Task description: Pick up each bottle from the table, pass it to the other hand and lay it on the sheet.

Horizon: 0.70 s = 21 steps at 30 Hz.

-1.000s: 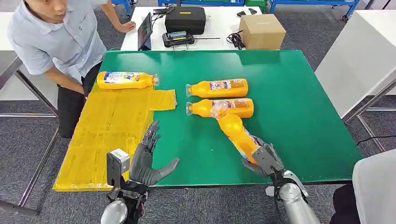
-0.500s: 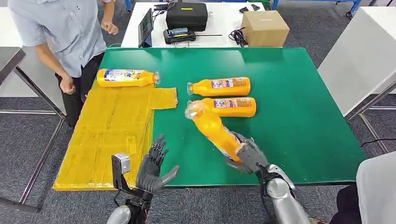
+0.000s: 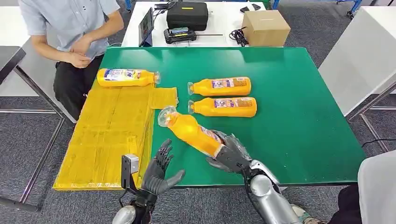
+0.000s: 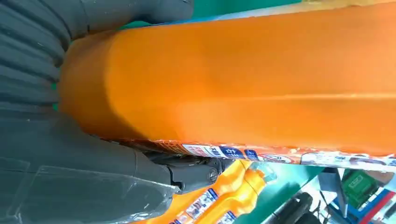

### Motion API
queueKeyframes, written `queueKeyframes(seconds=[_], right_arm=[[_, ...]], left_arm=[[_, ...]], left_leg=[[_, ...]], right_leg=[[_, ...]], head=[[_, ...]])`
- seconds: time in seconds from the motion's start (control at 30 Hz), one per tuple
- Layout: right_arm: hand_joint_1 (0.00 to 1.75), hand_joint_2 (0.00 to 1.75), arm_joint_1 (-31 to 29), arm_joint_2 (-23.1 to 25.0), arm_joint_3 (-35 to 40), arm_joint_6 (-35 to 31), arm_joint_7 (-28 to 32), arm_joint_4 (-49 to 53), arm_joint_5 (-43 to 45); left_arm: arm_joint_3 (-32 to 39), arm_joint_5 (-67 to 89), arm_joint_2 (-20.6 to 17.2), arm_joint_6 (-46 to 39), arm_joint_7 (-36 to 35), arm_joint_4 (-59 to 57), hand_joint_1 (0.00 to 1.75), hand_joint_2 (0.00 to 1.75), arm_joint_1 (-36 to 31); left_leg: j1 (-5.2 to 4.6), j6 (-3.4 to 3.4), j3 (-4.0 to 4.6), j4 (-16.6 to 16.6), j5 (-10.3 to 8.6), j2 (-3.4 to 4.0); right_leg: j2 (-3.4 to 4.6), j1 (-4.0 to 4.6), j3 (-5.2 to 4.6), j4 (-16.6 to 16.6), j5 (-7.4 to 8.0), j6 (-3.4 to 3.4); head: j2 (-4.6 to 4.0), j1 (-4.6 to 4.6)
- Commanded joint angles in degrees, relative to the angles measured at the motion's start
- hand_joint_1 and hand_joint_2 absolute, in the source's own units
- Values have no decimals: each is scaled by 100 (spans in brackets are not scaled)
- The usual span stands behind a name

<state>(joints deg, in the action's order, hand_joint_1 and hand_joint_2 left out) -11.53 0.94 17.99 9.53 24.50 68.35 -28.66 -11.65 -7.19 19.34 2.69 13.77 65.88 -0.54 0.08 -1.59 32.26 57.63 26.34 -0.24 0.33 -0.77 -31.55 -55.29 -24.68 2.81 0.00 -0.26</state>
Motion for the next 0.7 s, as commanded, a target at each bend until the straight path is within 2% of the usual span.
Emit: queueKeyframes(seconds=[0.03, 0.3, 0.5, 0.7], right_arm=[[175, 175, -620, 424, 871, -427, -91, -714, -487], [175, 175, -592, 587, 1229, -623, -193, -1114, -662], [175, 175, -592, 770, 1298, -685, -19, -1602, -561], [175, 175, -535, 810, 1278, -731, 6, -1671, -573]], left_arm=[[-3, -412, 66, -227, -124, -1035, 0, 175, -944], [-45, -831, 66, -370, 282, -962, 0, 175, -1015], [379, -1735, 66, 3, 363, -1228, 0, 175, -1122], [124, -1933, 66, 8, 574, -779, 0, 175, -996]], left_leg=[[3, 10, 2, 3, -3, 12], [6, 13, -3, 0, -5, 6], [4, 14, -1, -4, -7, 4], [4, 12, 11, 0, -6, -1]], right_leg=[[8, 4, -9, -6, 5, -12], [2, 6, -2, -8, 1, -10], [0, 4, -4, -5, 2, -11], [-5, 4, -17, -8, 0, -8]], head=[[0, 0], [0, 2], [0, 2], [0, 2]])
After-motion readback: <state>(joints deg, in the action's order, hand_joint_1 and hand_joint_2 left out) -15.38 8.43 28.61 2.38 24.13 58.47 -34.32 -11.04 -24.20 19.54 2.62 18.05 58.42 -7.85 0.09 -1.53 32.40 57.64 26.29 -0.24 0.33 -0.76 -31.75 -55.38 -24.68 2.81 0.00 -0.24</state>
